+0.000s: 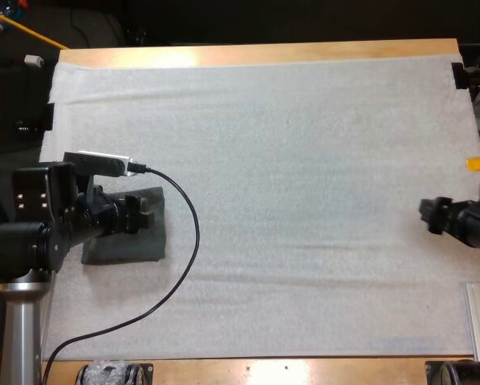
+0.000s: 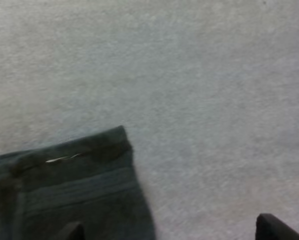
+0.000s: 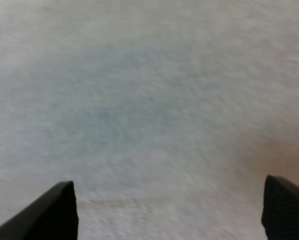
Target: Pick towel from pile, fold and stack
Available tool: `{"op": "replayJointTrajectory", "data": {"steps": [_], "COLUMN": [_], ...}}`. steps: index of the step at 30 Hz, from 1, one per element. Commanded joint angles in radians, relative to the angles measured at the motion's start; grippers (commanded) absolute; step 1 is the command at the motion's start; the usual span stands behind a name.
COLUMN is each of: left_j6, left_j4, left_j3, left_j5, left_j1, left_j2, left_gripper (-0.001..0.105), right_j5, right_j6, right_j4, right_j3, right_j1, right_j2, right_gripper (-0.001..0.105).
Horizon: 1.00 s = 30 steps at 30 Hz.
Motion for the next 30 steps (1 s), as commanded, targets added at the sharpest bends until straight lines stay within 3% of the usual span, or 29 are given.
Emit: {"op": "replayJointTrajectory", "data": {"steps": [1, 6, 10, 18, 30], "left_j6": [0.007, 0.034, 0.034, 0.034, -0.004], "left_j4": [0.013, 0.061, 0.069, 0.069, 0.069], "left_j3": [-0.002, -0.002, 0.006, 0.065, 0.171], "left_j5": [-0.02, -0.034, -0.034, -0.034, -0.049], "left_j1": [-0.005, -0.005, -0.005, -0.005, -0.005], "left_j2": [-0.008, -0.01, -0.049, -0.217, -0.601], "left_gripper": [0.064, 0.064, 0.064, 0.064, 0.064], "right_j5": [0.006, 0.133, 0.206, 0.21, 0.168], "right_j6": [-0.035, -0.151, -0.174, -0.197, -0.188], "right_j4": [0.026, 0.045, 0.08, 0.123, 0.127], "right_j3": [-0.009, -0.009, -0.009, -0.009, -0.01], "right_j1": [-0.017, -0.021, -0.019, -0.019, -0.019], "right_j2": [-0.017, -0.079, -0.162, -0.332, -0.592], "right_gripper": [0.072, 0.072, 0.072, 0.072, 0.072]}}
